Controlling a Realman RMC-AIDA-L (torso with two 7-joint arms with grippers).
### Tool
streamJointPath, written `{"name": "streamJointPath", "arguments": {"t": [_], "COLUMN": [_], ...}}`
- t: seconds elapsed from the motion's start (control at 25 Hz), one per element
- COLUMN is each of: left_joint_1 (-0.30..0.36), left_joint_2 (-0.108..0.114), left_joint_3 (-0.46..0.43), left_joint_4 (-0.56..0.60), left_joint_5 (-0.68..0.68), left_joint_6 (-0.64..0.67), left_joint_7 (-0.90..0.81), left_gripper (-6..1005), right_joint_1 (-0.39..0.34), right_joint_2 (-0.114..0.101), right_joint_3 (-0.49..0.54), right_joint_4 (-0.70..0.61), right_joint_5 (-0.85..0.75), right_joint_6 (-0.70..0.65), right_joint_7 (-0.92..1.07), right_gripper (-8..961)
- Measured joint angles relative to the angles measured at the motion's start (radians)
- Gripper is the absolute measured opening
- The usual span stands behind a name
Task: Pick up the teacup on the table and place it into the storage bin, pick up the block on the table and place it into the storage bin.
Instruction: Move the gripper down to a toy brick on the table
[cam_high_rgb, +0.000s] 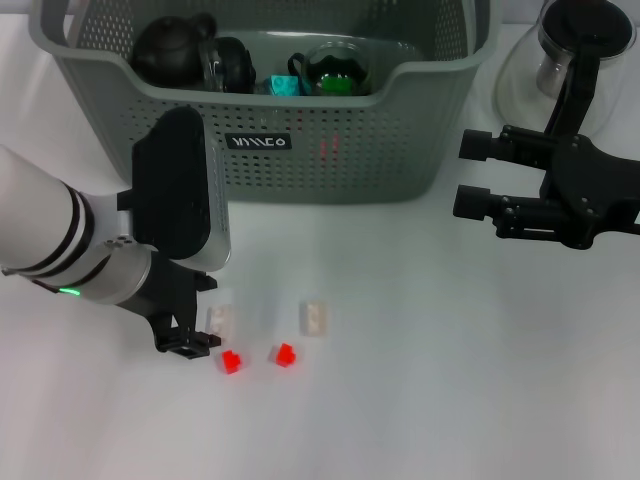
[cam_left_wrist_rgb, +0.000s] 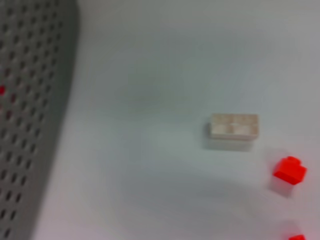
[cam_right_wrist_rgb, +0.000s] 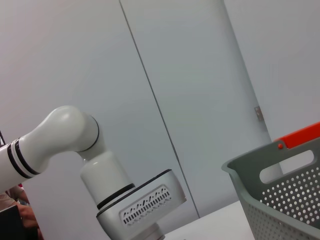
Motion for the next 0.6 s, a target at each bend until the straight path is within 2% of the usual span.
{"name": "streamJointPath", "arguments": {"t": [0.6], "left_joint_1": [0.015], "left_joint_2": [0.000], "left_joint_3": [0.065], "left_joint_4": [0.029], "left_joint_5": [0.018], "left_joint_6": [-0.003], "left_joint_7": [-0.026], "left_gripper": [643], "right_joint_1": [0.000], "right_joint_2": [0.000], "right_joint_3": [0.000], "right_joint_4": [0.000], "right_joint_5": [-0.001], "right_joint_6": [0.000], "right_joint_7": [0.000], "right_gripper": [850]}}
